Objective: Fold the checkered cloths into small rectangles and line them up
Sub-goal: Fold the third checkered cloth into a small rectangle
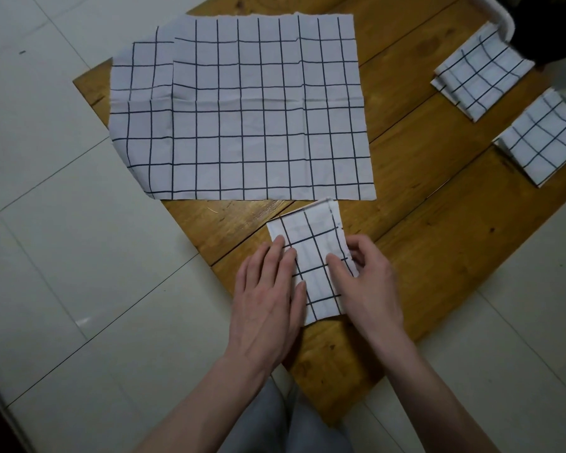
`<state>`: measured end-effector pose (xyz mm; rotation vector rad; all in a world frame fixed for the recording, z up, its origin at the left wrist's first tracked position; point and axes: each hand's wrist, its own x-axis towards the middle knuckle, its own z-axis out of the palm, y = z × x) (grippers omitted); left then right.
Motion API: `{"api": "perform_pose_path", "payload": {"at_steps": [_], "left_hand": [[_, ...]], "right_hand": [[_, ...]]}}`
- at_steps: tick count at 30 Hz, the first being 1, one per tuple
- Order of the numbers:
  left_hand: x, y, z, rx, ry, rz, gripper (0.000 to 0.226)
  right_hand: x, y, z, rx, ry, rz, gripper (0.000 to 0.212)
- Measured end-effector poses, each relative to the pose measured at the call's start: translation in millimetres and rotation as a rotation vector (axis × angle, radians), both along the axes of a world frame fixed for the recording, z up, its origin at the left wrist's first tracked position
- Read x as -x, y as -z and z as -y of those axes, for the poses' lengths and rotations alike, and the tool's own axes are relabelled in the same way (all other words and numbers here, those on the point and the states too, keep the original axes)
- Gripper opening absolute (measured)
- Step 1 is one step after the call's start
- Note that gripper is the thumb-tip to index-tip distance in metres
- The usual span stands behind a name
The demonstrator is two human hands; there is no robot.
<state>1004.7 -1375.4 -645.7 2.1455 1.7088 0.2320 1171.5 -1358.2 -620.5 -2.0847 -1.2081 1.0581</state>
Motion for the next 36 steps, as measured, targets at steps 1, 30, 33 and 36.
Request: {"api": "perform_pose_path", "payload": {"at_steps": [1, 30, 33, 36], "left_hand": [[-0.7, -3.2, 1.2, 0.011, -0.013, 0.018, 0.052], [-27.6, -335.4, -16.2, 0.502, -0.363, 1.028, 0.01], [-40.7, -364.7, -13.3, 0.555, -0.252, 1.009, 0.008], [-57.0, -389.5, -6.6, 0.6, -0.144, 0.967, 0.009]], "right_hand": [[-0.8, -1.8, 1.1, -0.008, 0.017, -0.033, 0.022], [-41.5, -328.5, 71.3, -0.185, 0.312, -0.335, 0.008], [-50.6, -353.1, 95.3, -0.225, 0.392, -0.292, 0.007], [-59.8, -373.5, 116.3, -0.269, 0.509, -0.31, 0.01]]}}
